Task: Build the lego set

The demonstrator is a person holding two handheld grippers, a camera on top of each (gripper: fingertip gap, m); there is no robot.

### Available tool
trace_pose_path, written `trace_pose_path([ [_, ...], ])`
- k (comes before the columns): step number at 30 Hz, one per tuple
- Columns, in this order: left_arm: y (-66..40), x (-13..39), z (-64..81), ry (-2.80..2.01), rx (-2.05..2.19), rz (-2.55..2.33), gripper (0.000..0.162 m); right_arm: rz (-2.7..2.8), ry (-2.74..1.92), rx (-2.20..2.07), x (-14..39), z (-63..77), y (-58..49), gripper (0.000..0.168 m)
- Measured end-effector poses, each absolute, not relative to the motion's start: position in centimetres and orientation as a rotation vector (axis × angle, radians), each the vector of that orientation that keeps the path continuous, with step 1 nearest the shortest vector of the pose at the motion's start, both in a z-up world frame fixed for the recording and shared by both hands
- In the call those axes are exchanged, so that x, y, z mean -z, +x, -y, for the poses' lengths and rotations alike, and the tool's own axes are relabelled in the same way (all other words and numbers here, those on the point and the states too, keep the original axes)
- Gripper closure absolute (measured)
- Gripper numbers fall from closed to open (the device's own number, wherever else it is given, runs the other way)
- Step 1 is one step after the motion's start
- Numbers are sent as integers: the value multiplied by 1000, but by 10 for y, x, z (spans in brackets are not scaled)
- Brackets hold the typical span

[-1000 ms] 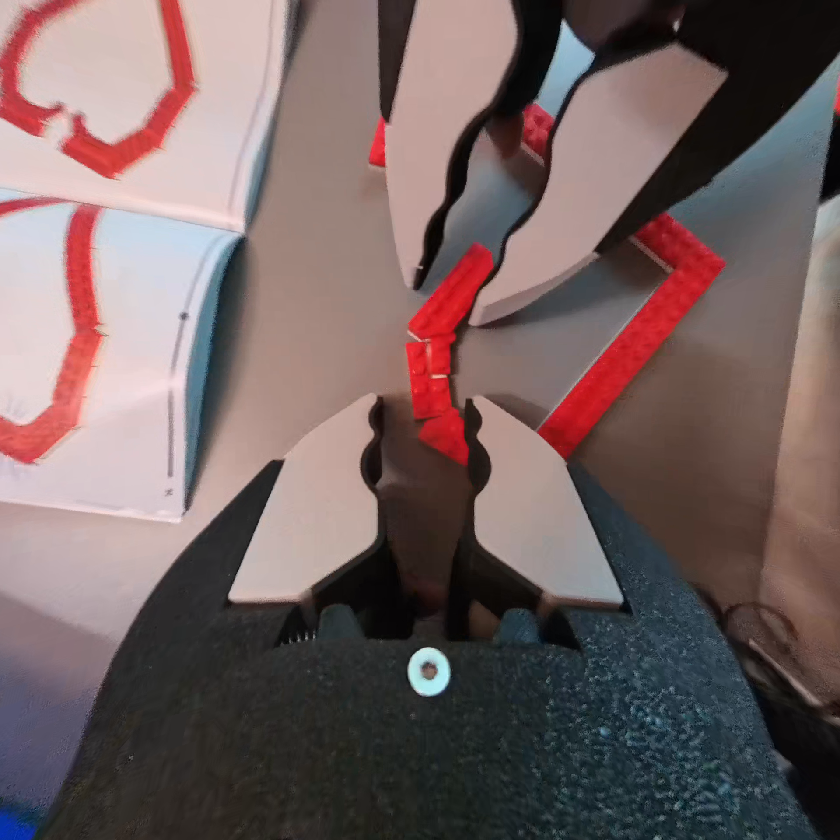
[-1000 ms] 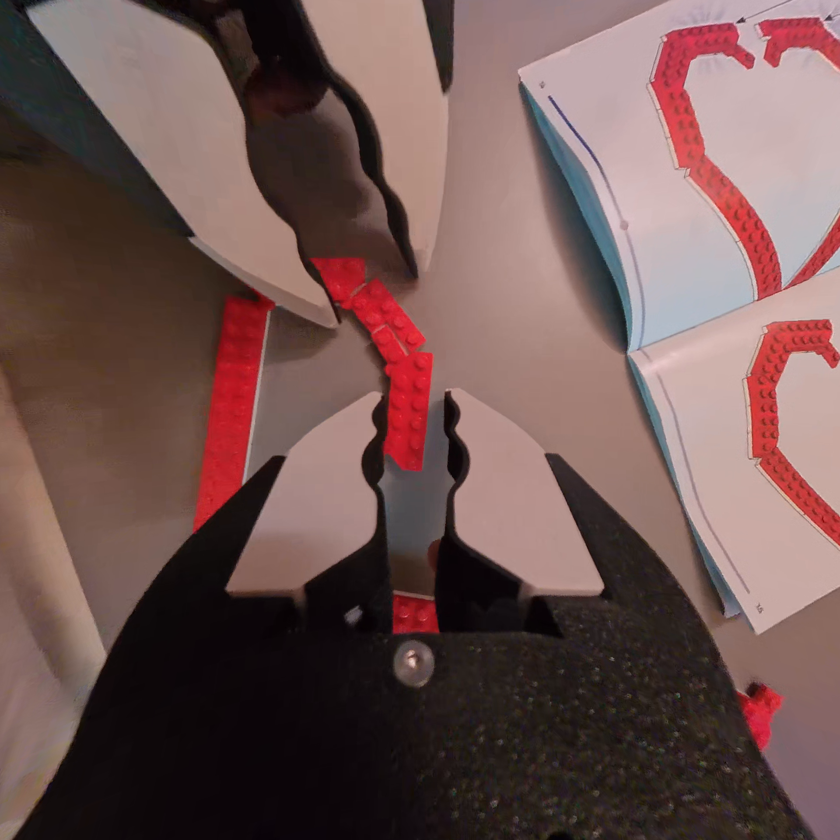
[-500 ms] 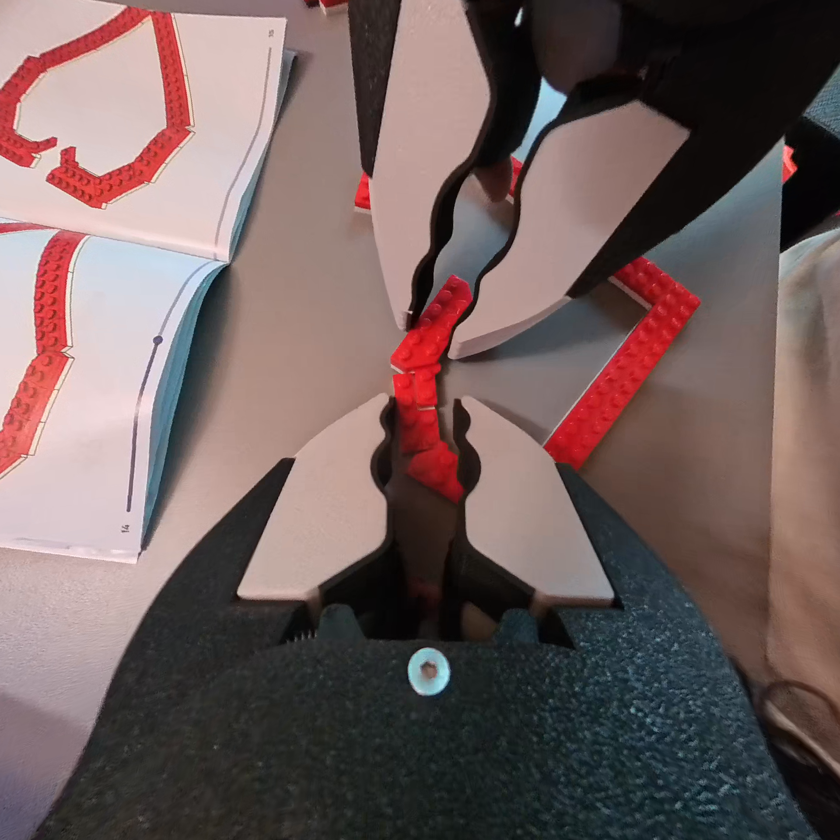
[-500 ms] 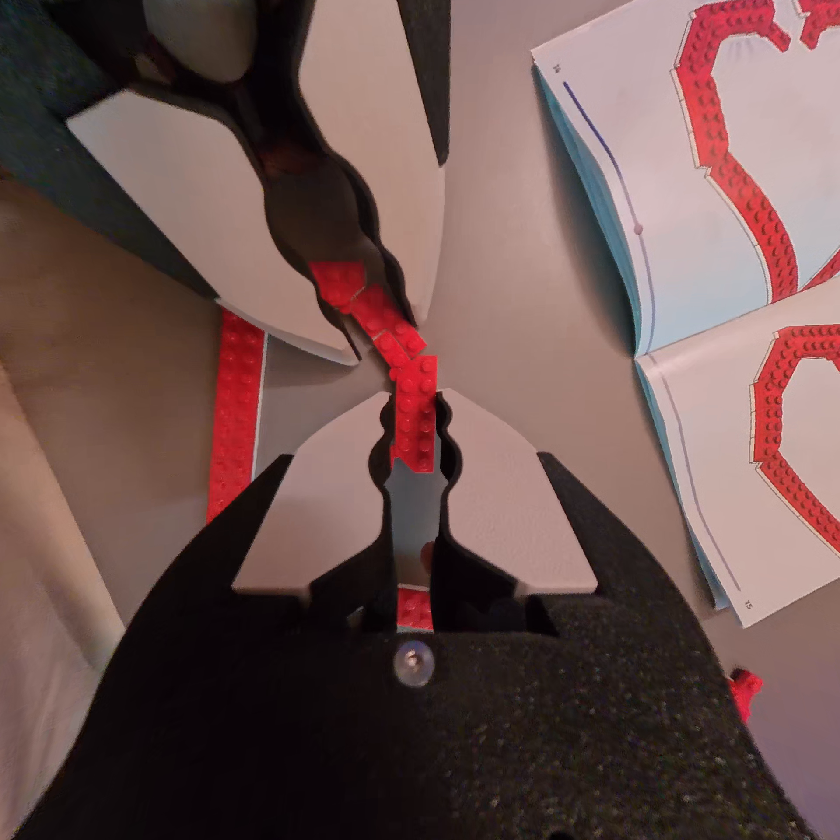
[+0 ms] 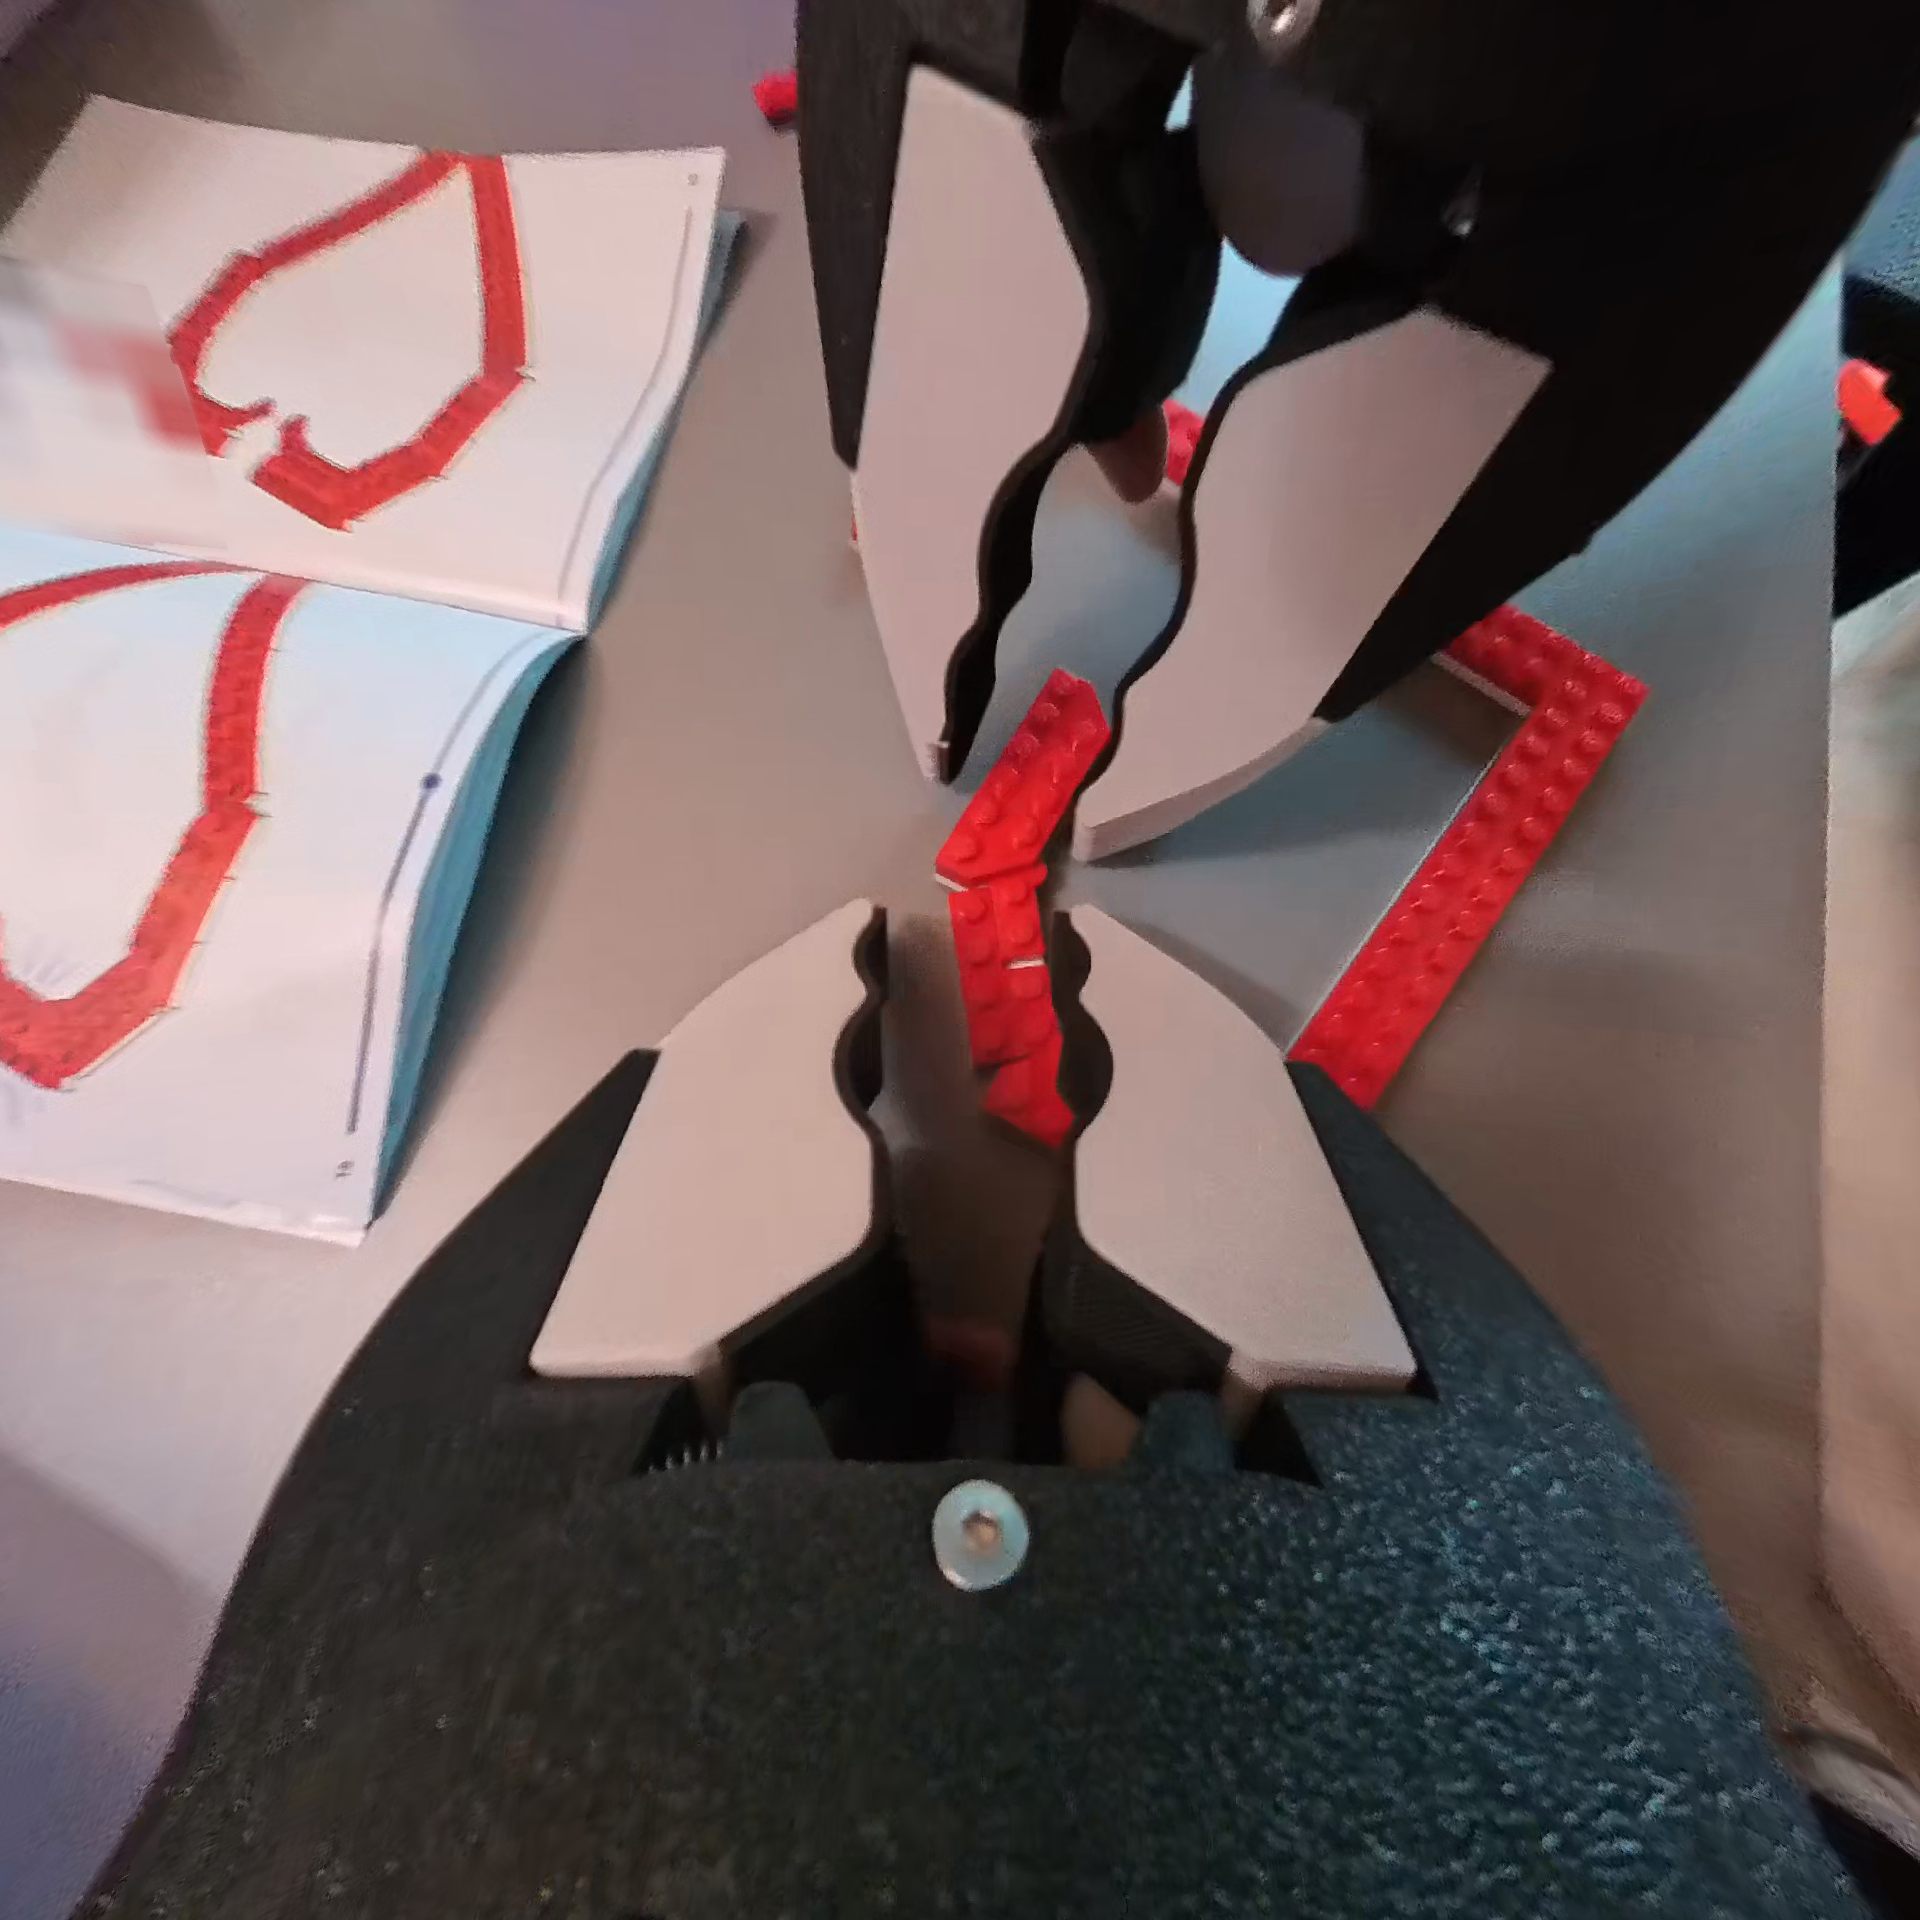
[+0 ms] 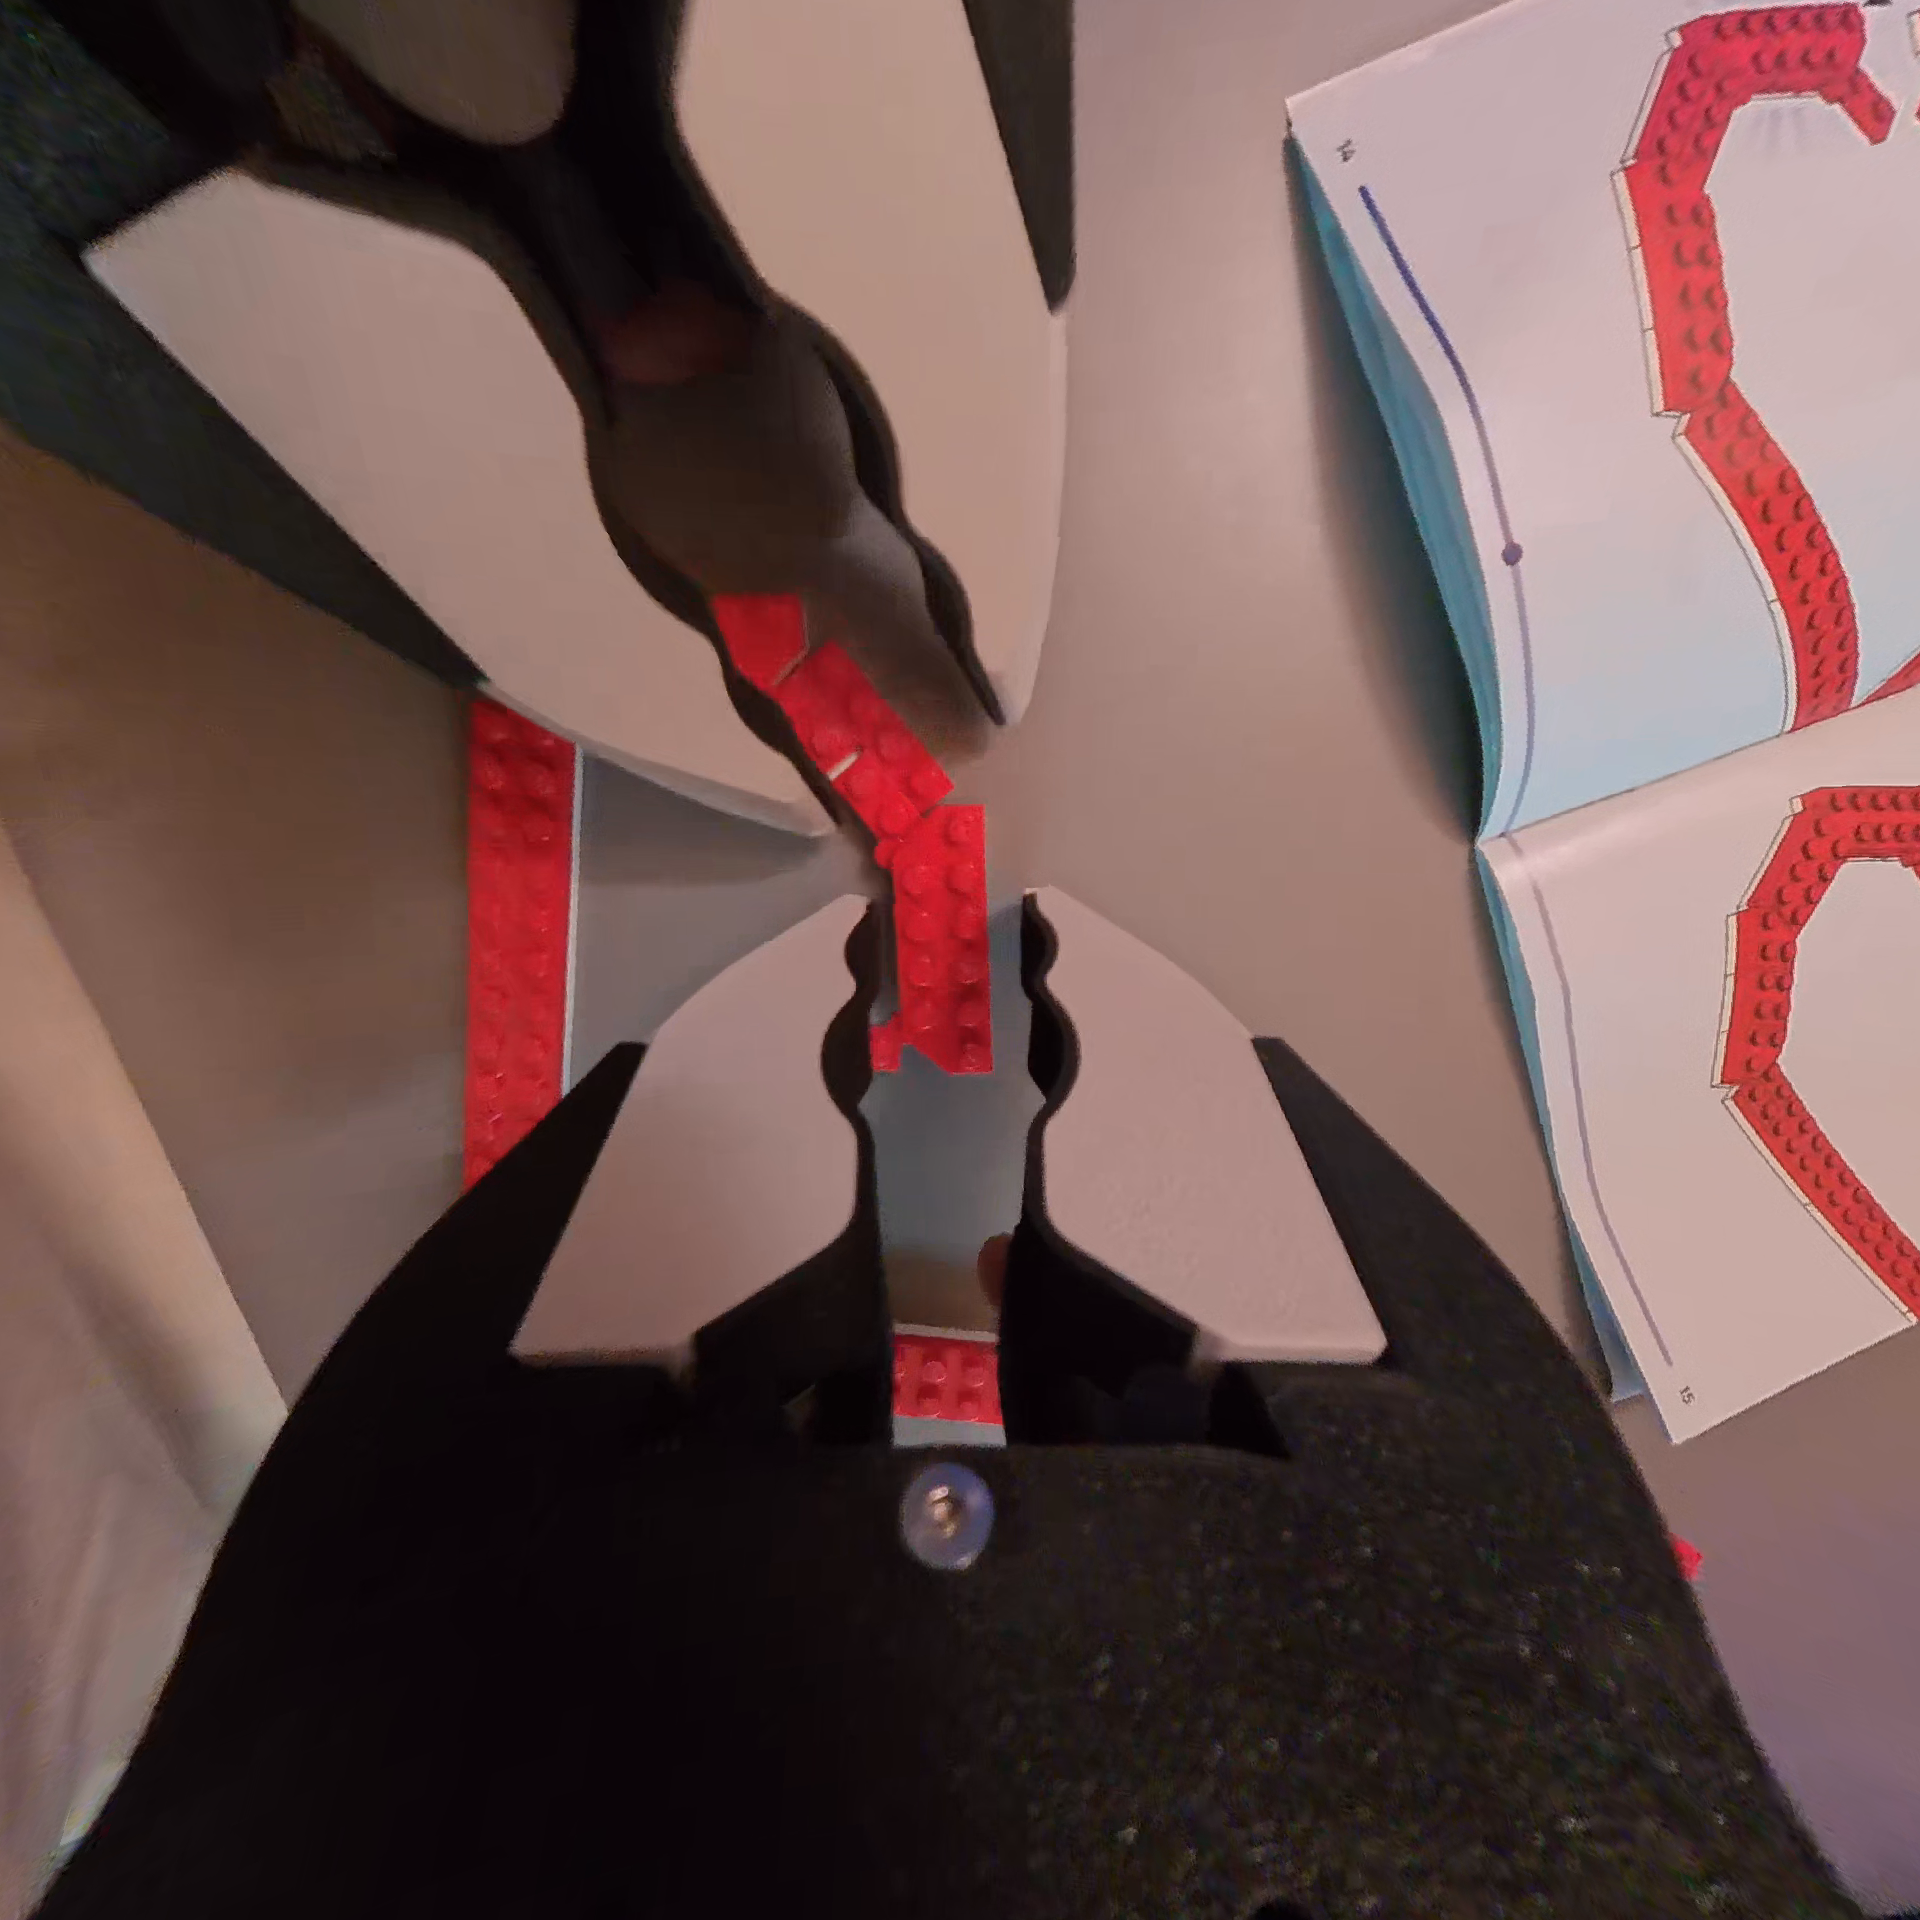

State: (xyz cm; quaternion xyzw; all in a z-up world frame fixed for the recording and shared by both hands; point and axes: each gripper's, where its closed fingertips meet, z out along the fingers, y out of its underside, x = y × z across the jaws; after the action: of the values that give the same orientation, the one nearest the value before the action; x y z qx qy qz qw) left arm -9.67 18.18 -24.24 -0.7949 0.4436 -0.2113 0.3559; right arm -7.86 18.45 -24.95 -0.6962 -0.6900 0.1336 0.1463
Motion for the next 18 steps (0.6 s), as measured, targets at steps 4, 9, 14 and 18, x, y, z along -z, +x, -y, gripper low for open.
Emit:
trace_pose_path([
  [4,-98,223,-180,-1964,539,-1123,147,1971,-2014,-437,249,-185,-73,137],
  [9,-97,234,-180,-2009,463,-1175,144,1944,-1990,-464,252,-184,-74,152],
  [14,-96,211,-188,-1934,379,-1135,138,1792,-1924,-482,228,-197,-66,152],
  [18,-86,198,-198,-1835,225,-1171,147,1702,-1894,-488,207,-204,-67,152],
])
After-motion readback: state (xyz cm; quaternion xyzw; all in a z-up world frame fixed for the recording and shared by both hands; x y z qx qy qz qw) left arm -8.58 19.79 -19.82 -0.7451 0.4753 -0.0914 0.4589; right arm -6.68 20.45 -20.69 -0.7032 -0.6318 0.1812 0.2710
